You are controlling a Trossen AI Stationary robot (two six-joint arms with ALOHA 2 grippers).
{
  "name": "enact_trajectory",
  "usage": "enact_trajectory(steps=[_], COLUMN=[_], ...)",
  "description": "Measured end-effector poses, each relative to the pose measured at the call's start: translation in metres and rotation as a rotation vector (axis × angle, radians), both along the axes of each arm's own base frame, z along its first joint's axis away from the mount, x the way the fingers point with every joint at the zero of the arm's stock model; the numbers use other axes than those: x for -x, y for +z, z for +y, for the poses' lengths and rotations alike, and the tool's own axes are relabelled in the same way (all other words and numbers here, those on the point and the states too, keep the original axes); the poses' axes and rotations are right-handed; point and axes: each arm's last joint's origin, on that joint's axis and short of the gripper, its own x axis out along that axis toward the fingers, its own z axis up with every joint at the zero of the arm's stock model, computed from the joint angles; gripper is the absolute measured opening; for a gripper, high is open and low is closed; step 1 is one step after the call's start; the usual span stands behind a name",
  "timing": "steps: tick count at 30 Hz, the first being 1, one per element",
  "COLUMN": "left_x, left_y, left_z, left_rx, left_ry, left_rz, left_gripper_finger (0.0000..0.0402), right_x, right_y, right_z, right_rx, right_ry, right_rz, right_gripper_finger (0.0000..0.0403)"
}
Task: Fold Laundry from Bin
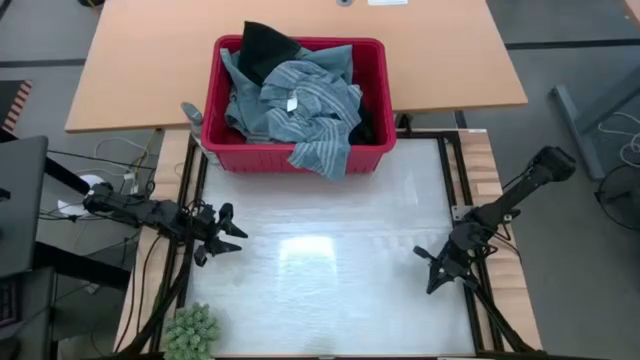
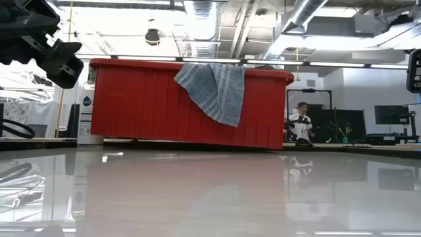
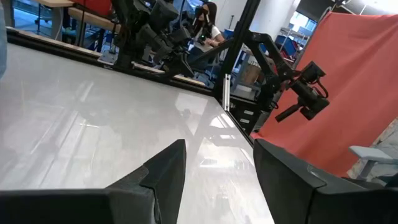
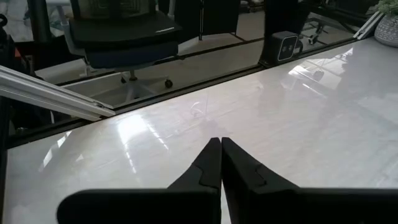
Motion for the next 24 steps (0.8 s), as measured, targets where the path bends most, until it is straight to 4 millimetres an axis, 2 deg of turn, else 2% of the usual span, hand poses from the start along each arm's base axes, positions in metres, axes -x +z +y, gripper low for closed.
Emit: enact_trajectory(steps=[24], left_x=[-0.0002], left_y=[0.0005], left_z=[0.0007], left_rx=[-0.010], left_ry=[0.026], left_rz=[-0.008], left_gripper_finger=[0.0178], right_x=[0.0000], right_y=[0.0000], right_z=[0.0000], right_rx=[0.000], right_ry=[0.000], right_rz=[0.000], right_gripper_finger=[0.0033])
